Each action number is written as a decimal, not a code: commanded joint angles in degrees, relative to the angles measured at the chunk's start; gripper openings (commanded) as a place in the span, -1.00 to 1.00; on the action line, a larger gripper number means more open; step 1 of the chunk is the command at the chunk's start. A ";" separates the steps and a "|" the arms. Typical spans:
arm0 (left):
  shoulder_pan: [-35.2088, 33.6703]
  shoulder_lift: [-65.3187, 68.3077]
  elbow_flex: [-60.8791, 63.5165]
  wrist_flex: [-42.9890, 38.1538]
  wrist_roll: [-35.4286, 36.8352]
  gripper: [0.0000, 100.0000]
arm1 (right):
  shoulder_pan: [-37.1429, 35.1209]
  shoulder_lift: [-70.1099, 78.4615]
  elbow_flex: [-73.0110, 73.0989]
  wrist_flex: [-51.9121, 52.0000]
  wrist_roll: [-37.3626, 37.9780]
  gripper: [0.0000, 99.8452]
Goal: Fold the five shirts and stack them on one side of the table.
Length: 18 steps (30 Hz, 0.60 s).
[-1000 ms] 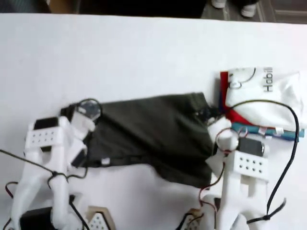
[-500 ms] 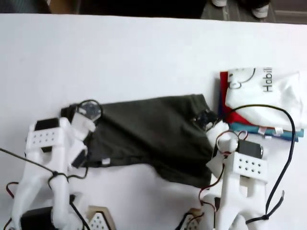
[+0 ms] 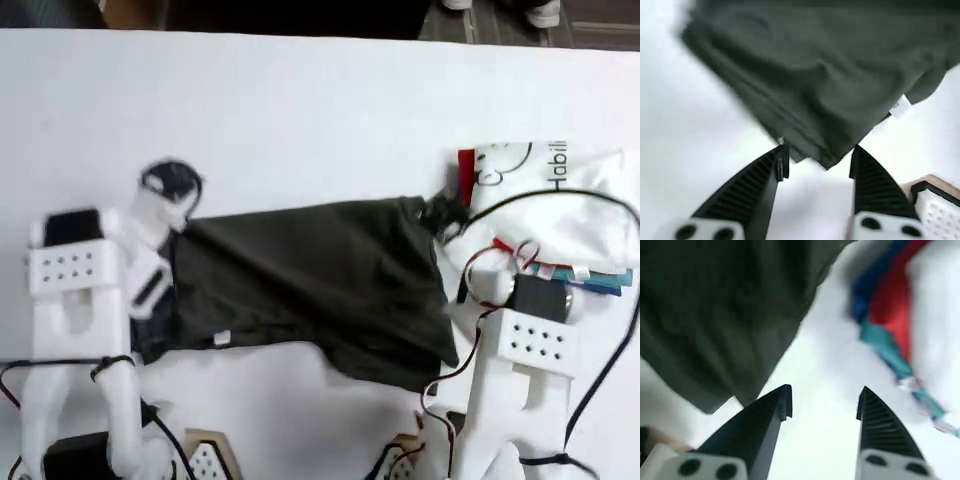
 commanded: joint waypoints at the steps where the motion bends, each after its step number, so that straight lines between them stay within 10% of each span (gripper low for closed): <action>1: -0.53 -1.41 -11.82 5.98 0.00 -0.57 | -5.58 -0.75 -10.20 1.01 -6.86 -0.56; 10: -3.69 15.38 3.65 -24.62 7.21 -0.57 | -19.56 27.12 -15.82 -7.43 -13.36 -0.93; 18: -7.38 38.68 -17.01 -27.78 14.68 -0.57 | -19.91 49.10 -34.73 -4.97 -13.45 -0.96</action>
